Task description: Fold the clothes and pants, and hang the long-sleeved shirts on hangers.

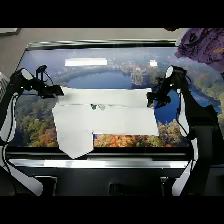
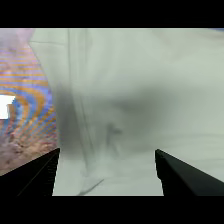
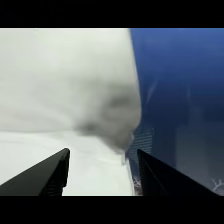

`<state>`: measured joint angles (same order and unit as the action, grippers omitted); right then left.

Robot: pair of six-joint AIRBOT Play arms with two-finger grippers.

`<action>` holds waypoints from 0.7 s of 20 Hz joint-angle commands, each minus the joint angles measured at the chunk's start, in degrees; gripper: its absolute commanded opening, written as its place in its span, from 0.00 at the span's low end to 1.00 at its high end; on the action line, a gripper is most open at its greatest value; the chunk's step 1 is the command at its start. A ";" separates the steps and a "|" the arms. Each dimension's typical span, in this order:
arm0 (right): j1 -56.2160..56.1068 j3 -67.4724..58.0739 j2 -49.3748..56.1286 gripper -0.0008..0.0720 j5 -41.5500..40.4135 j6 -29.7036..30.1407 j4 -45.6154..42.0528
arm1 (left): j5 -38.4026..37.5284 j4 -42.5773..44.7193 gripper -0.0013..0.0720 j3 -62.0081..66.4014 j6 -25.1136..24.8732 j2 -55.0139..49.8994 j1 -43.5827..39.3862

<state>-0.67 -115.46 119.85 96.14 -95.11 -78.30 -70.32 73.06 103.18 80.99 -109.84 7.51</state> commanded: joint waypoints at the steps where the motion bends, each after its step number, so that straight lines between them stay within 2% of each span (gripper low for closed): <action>1: 0.68 0.00 -4.13 0.69 1.14 1.46 -2.91 | -3.32 0.17 0.95 3.04 0.63 2.54 2.34; 3: 3.78 0.02 -8.52 0.69 1.05 2.60 -2.23 | -7.96 0.72 0.95 2.82 0.61 6.23 5.46; 5: 9.27 1.40 -12.61 0.69 1.14 4.44 2.75 | -9.44 -0.63 0.95 -2.01 2.12 11.52 10.54; 7: 15.74 9.40 -18.49 0.69 -0.24 7.65 10.49 | -8.33 -3.87 0.95 -14.01 2.12 19.45 16.46; 9: 20.96 21.99 -25.40 0.67 -3.76 11.15 16.09 | -6.38 -11.15 0.95 -29.68 1.62 28.33 21.81; 14: 23.26 46.60 -36.63 0.67 -12.90 15.30 19.50 | -0.79 -16.96 0.94 -62.79 -1.70 45.75 24.35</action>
<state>20.93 -81.14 89.12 88.55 -82.81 -62.94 -74.56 60.77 57.06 81.56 -73.03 29.95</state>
